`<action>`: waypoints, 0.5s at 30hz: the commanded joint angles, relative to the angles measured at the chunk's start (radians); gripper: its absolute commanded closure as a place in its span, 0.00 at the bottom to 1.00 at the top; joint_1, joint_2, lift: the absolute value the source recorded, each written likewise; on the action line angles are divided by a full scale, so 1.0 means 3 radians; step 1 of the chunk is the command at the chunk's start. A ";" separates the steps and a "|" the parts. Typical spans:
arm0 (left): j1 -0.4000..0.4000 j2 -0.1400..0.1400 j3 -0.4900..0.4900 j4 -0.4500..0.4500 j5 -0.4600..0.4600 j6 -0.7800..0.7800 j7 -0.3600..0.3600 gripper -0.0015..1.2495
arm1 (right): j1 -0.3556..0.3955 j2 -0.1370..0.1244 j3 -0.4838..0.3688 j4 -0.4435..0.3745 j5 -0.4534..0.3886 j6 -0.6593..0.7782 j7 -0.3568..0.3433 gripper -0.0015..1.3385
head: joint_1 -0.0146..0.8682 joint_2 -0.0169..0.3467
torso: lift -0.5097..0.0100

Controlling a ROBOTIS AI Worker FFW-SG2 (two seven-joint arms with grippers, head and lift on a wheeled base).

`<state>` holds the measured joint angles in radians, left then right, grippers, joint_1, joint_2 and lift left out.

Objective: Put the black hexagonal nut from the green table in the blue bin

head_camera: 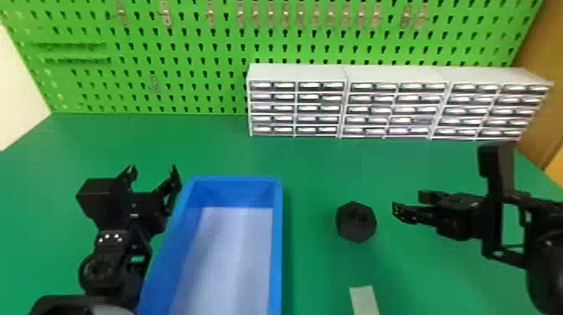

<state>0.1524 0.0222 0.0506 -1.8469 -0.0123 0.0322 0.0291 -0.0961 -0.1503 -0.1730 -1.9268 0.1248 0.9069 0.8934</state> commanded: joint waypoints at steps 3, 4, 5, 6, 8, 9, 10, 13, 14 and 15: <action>-0.0002 0.0003 0.0000 0.0000 0.0000 0.0000 0.0000 0.40 | -0.0012 -0.0005 0.0014 0.0016 0.0034 0.0035 0.0034 0.29 | 0.76 0.20 | 0.80; -0.0002 -0.0002 0.0000 0.0000 0.0000 0.0000 0.0000 0.40 | -0.0017 -0.0005 0.0019 0.0021 0.0039 0.0035 0.0044 0.29 | 0.76 0.20 | 0.80; -0.0002 0.0003 0.0000 0.0000 0.0000 0.0000 0.0000 0.40 | -0.0017 0.0000 0.0019 0.0021 0.0049 0.0035 0.0054 0.29 | 0.76 0.20 | 0.80; -0.0002 0.0003 0.0000 0.0000 0.0000 0.0000 0.0000 0.40 | -0.0017 -0.0005 0.0024 0.0026 0.0054 0.0040 0.0059 0.29 | 0.76 0.20 | 0.80; -0.0002 -0.0002 0.0000 0.0000 0.0000 0.0000 0.0000 0.40 | -0.0022 -0.0005 0.0030 0.0031 0.0070 0.0050 0.0075 0.29 | 0.76 0.20 | 0.80; -0.0002 0.0003 0.0000 0.0000 0.0000 0.0000 0.0000 0.40 | -0.0027 -0.0005 0.0035 0.0031 0.0075 0.0050 0.0080 0.29 | 0.76 0.20 | 0.80; -0.0002 -0.0002 0.0000 0.0000 0.0000 0.0000 0.0000 0.40 | -0.0033 -0.0005 0.0040 0.0036 0.0090 0.0050 0.0090 0.29 | 0.76 0.20 | 0.80; -0.0002 0.0003 0.0000 0.0000 0.0000 0.0000 0.0000 0.40 | -0.0043 -0.0005 0.0045 0.0041 0.0105 0.0055 0.0095 0.29 | 0.76 0.20 | 0.80; -0.0002 0.0003 0.0000 0.0000 0.0000 0.0000 0.0000 0.40 | -0.0043 -0.0005 0.0050 0.0047 0.0111 0.0066 0.0100 0.29 | 0.76 0.20 | 0.80; -0.0002 0.0003 0.0000 0.0000 0.0000 0.0000 0.0000 0.40 | -0.0048 -0.0005 0.0055 0.0047 0.0121 0.0071 0.0100 0.29 | 0.76 0.20 | 0.80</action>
<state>0.1519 0.0227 0.0506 -1.8469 -0.0123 0.0322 0.0291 -0.1069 -0.1518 -0.1605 -1.9156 0.1531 0.9224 0.9222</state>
